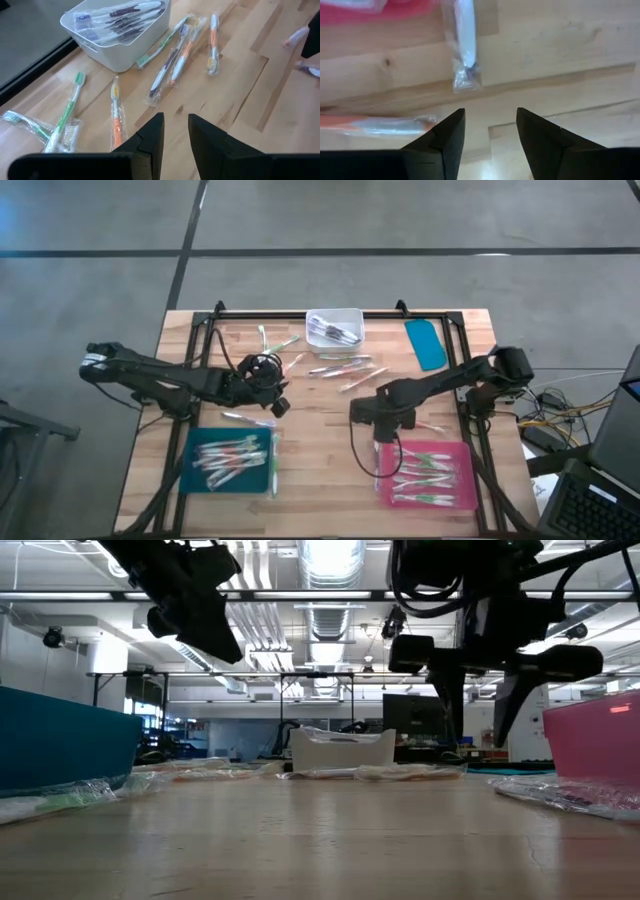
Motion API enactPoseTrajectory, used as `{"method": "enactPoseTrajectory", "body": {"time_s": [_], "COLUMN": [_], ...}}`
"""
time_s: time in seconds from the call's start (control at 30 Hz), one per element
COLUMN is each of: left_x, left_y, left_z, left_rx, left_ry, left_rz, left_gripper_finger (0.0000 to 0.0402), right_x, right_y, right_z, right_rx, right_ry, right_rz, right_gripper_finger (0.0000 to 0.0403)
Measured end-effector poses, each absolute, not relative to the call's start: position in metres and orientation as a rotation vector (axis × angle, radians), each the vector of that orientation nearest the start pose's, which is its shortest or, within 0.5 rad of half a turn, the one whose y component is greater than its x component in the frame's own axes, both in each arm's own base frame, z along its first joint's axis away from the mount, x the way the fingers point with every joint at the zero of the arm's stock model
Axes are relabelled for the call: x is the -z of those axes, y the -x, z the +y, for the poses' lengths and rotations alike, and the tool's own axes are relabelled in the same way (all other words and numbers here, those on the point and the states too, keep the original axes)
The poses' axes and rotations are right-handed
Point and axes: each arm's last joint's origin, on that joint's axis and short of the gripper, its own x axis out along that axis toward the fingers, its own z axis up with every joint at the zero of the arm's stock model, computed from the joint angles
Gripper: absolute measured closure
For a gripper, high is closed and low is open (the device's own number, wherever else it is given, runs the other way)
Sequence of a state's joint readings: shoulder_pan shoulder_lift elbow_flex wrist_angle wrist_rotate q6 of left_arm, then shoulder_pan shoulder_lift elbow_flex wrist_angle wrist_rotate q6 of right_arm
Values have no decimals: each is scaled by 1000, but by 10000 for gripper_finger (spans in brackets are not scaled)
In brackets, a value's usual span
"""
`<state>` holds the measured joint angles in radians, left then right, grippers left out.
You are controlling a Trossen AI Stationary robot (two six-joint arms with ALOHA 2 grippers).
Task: Pick & Place Toothbrushes
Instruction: Put the violet toothbrush into the white bin
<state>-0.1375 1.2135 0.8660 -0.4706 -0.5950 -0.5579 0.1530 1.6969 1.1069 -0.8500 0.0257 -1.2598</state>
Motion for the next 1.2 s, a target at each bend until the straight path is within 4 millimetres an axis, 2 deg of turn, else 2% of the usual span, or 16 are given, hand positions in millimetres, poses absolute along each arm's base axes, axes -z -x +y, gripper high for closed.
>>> {"method": "enactPoseTrajectory", "body": {"time_s": [0.17,0.3,0.73,1.0,1.2], "left_x": [-256,-256,-255,-255,-254], "left_y": [-241,-241,-241,-241,-240], "left_z": [-17,-18,-19,-19,-19], "left_rx": [-615,-596,-550,-543,-541], "left_ry": [224,231,240,225,221], "left_rz": [630,639,661,666,684], "left_gripper_finger": [307,307,307,307,307], "right_x": [-182,-180,-185,-163,-158], "right_y": [-307,-310,-316,-322,-324], "right_z": [58,62,66,66,67], "right_rx": [-1040,-1070,-1090,-1124,-1130], "right_ry": [1149,1074,967,946,949], "right_rz": [1203,1241,1213,1276,1273], "right_gripper_finger": [246,250,203,192,204]}}
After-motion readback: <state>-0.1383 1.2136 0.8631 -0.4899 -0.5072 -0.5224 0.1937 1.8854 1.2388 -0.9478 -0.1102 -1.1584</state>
